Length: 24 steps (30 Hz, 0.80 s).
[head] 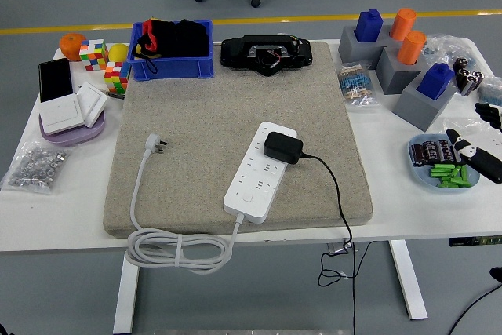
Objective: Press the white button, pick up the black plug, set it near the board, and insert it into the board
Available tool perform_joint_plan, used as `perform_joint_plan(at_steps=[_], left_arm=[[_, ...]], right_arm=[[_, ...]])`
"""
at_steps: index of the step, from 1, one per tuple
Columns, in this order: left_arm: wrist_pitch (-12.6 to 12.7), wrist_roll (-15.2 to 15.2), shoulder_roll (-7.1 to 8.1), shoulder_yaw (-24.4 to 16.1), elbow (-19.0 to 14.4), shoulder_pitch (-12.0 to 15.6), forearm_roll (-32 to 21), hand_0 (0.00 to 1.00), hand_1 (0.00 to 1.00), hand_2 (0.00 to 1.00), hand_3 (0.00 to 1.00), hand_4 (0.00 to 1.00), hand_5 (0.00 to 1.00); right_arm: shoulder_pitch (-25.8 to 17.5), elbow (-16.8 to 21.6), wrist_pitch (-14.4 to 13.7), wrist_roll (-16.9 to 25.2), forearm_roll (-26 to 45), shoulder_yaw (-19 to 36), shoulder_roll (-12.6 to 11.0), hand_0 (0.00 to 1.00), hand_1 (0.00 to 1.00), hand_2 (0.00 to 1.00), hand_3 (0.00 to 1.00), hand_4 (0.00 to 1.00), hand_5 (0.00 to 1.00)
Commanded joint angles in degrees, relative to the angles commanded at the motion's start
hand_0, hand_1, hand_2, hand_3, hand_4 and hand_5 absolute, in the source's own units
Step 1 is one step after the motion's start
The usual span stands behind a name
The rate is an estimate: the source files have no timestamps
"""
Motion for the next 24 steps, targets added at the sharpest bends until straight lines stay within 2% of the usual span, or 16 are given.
perform_joint_plan(at_steps=[24], left_arm=[[0.1,0.1,-0.13,0.1,0.0,-0.7,-0.7,0.69,0.637,0.614,0.64,0.561,0.206]], right_arm=[[0.2,0.1,0.1,0.2,0.1,0.9,0.7,0.793,0.74,0.705,0.673,0.879,0.248]])
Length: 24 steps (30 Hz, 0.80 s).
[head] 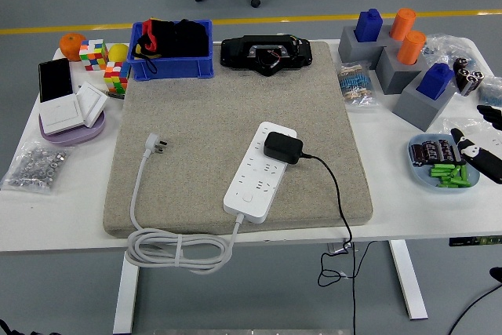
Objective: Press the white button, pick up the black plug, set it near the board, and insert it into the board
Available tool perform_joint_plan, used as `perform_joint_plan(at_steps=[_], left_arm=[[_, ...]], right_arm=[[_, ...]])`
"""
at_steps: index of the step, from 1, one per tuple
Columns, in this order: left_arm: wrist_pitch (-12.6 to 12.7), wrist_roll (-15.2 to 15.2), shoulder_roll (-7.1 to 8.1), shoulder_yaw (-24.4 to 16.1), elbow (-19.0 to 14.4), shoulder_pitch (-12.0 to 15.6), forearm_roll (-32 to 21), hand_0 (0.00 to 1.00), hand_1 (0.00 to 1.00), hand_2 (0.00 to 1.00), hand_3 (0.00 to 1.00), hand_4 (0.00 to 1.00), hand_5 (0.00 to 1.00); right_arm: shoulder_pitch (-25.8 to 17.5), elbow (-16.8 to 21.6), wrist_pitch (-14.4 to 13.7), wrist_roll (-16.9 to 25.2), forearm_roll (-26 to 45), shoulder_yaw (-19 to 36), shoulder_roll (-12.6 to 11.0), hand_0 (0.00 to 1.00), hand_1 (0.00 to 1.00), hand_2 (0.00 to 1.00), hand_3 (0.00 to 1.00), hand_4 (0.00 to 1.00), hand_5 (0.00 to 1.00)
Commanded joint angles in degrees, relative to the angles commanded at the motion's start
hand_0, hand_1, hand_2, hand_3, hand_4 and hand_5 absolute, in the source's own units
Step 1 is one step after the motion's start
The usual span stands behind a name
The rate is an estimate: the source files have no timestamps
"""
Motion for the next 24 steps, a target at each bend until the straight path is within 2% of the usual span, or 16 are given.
perform_joint_plan(at_steps=[17,24], left_arm=[[-0.5,0.3,0.23,-0.1,0.0,-0.3,0.8,0.69,0.637,0.614,0.64,0.559,0.202],[-0.5,0.3,0.24,0.0,0.0,0.2,0.7,0.689,0.637,0.612,0.64,0.559,0.202]], right_arm=[[0.2,-1.0,0.0,0.1,0.3,-0.7,0.1,0.788,0.736,0.704,0.668,0.874,0.239],[1.5,-0.9,0.1,0.2,0.2,-1.5,0.0,0.785,0.731,0.702,0.665,0.869,0.234]])
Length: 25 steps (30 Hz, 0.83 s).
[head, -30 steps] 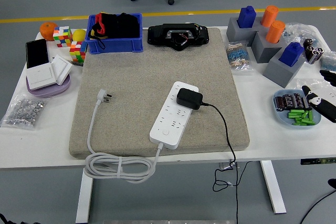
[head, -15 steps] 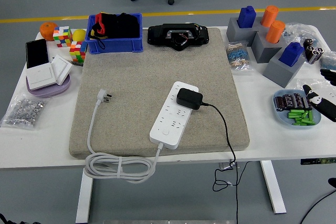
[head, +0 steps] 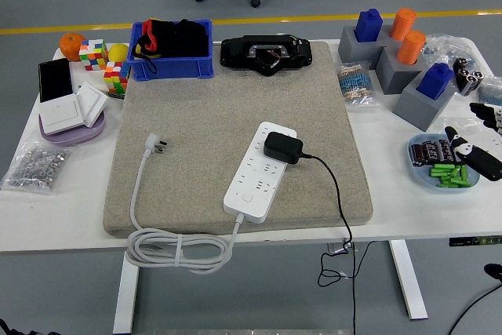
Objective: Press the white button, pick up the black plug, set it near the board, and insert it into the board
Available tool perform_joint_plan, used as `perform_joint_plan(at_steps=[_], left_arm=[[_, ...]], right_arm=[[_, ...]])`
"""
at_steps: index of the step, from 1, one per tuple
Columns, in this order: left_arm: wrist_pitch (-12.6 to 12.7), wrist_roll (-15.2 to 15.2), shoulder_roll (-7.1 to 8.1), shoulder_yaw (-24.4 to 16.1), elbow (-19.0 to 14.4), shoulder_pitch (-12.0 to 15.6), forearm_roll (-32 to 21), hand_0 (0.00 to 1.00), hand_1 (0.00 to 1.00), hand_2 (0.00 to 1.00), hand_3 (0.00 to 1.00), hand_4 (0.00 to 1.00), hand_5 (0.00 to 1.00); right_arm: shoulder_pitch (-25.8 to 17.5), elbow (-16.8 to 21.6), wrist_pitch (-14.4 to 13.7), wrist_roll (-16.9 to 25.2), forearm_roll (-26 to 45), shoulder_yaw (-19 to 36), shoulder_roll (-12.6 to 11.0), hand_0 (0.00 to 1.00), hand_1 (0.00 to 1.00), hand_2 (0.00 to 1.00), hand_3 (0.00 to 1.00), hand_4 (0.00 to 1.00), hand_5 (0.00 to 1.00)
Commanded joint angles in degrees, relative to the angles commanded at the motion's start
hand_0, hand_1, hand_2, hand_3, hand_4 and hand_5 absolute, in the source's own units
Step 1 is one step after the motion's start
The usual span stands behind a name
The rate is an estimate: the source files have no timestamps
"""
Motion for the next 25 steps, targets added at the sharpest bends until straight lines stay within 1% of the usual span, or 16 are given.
perform_joint_plan(at_steps=[10,19,25], left_arm=[[0.1,-0.2,0.46,-0.2,0.0,0.0,0.5,0.689,0.637,0.612,0.64,0.559,0.202],[-0.1,-0.1,-0.02,0.3,0.0,0.1,0.0,0.689,0.637,0.612,0.64,0.559,0.202],[0.0,-0.1,0.11,0.3,0.0,-0.1,0.0,0.689,0.637,0.612,0.64,0.559,0.202]], right_arm=[[0.1,-0.1,0.0,-0.1,0.0,0.0,-0.2,0.786,0.731,0.7,0.663,0.866,0.231],[-0.1,-0.4,0.1,-0.1,0.1,-0.3,-0.1,0.785,0.728,0.698,0.657,0.864,0.229],[0.0,-0.2,0.1,-0.1,0.2,-0.5,-0.2,0.785,0.728,0.698,0.657,0.864,0.229]])
